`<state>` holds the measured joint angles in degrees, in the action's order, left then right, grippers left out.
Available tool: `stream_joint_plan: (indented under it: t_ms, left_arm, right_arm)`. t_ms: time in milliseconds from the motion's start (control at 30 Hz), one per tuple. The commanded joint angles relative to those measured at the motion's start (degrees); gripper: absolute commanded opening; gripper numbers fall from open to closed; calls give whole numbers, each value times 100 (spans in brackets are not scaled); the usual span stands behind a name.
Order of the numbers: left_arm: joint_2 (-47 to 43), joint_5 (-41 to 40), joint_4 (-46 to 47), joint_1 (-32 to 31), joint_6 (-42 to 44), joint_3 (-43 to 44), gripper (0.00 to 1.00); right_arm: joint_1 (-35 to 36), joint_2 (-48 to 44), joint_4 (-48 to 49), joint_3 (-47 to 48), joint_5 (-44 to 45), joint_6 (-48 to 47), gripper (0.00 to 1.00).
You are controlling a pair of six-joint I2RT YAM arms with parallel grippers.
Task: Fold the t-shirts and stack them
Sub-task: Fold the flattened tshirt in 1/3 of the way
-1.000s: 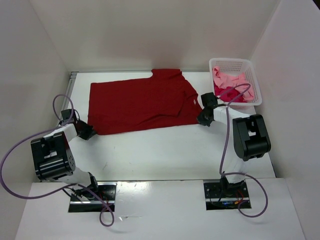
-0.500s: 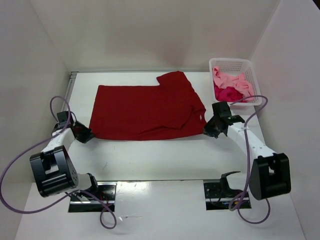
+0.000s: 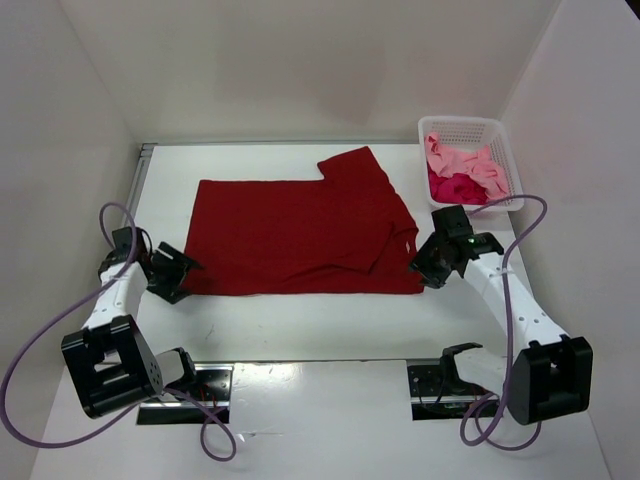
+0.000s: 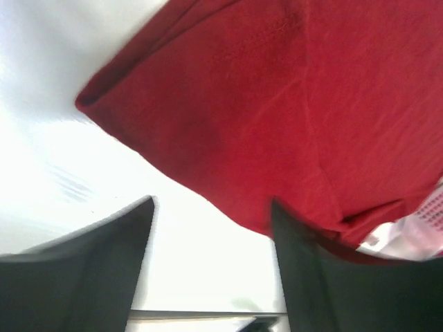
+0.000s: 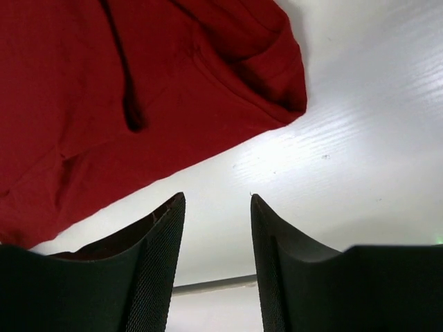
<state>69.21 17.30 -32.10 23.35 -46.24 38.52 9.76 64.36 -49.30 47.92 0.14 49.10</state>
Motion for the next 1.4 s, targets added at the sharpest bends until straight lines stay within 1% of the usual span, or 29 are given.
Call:
stream_joint_plan:
  t_ms: [0,33,100,133,167,200,233,267,300,333,367,400,433,500,600,633,667,700,733,767,867,933,1033,1100,1233,1333,1367]
  left_arm:
    - [-92,20,-51,29,36,384,85]
    - [-92,19,79,29,106,454,91]
    - [-145,19,238,-32,106,454,100]
    - [-145,19,404,-111,106,454,100]
    - [-145,123,545,-294,106,454,100]
    - [-145,177,695,-401,158,402,97]
    - [-145,177,844,-506,159,402,88]
    - [-214,3,1011,-716,159,402,60]
    - [-215,-68,1012,-718,159,402,48]
    - [-215,-147,1073,-892,159,402,38]
    - [-215,-148,1144,-955,159,402,25]
    - [-163,-200,1205,-1008,159,402,22]
    - [-162,-201,1328,-1147,159,349,21]
    - [-14,-297,1538,-1315,106,349,21]
    - [347,-463,1706,-1798,106,418,21]
    - [548,-534,1776,-2078,158,532,22]
    - [654,-535,1777,-2220,159,594,23]
    - [847,-604,1838,-2343,211,665,23]
    - [944,-657,1839,-2457,212,796,23]
    - [1024,-658,1839,-2632,273,797,25]
    - [1270,-798,1961,-2687,273,797,25]
    - [1462,-947,2014,-2687,334,797,26]
    - [1612,-1000,2014,-2521,388,744,26]
    - [1683,-1000,2085,-2362,449,692,26]
    - [1736,-930,2190,-2283,449,692,27]
    - [1736,-930,2190,-2283,449,692,27]
    - [1797,-930,2190,-2283,449,692,27]
  right_arm:
    - [-27,155,-106,463,-32,-418,49]
    - [-27,243,-28,464,-101,-558,49]
    - [-27,427,348,525,-286,-726,37]
    - [-27,533,464,525,-374,-727,28]
    - [104,769,726,525,-557,-796,12]
    - [201,876,885,525,-559,-797,6]
    - [315,972,1070,456,-559,-797,2]
    - [481,1182,1472,351,-664,-736,1]
    - [483,1184,1476,349,-804,-735,0]
    - [570,1419,1815,289,-910,-648,0]
    - [632,1526,1992,227,-911,-595,8]
    - [693,1632,2133,226,-980,-525,15]
    - [790,1833,2387,226,-1059,-524,22]
    - [974,2010,2582,288,-1069,-524,34]
    - [1098,2379,2715,367,-1069,-524,38]
    - [1098,2519,2715,419,-1069,-524,39]
    - [1098,2520,2776,420,-1069,-524,41]
    - [1098,2520,2829,368,-1069,-524,46]
    - [1098,2520,2881,297,-1069,-524,48]
    - [1098,2572,2969,297,-1069,-524,48]
    - [1098,2748,3040,244,-1069,-524,48]
    - [1098,2854,3153,244,-1139,-524,43]
    - [1098,2994,3154,322,-1218,-577,39]
    - [1098,3047,3084,384,-1218,-630,39]
    - [1098,3048,3005,437,-1148,-630,39]
    - [1098,3048,2953,490,-1218,-630,31]
    - [1098,3048,2952,560,-1271,-630,23]
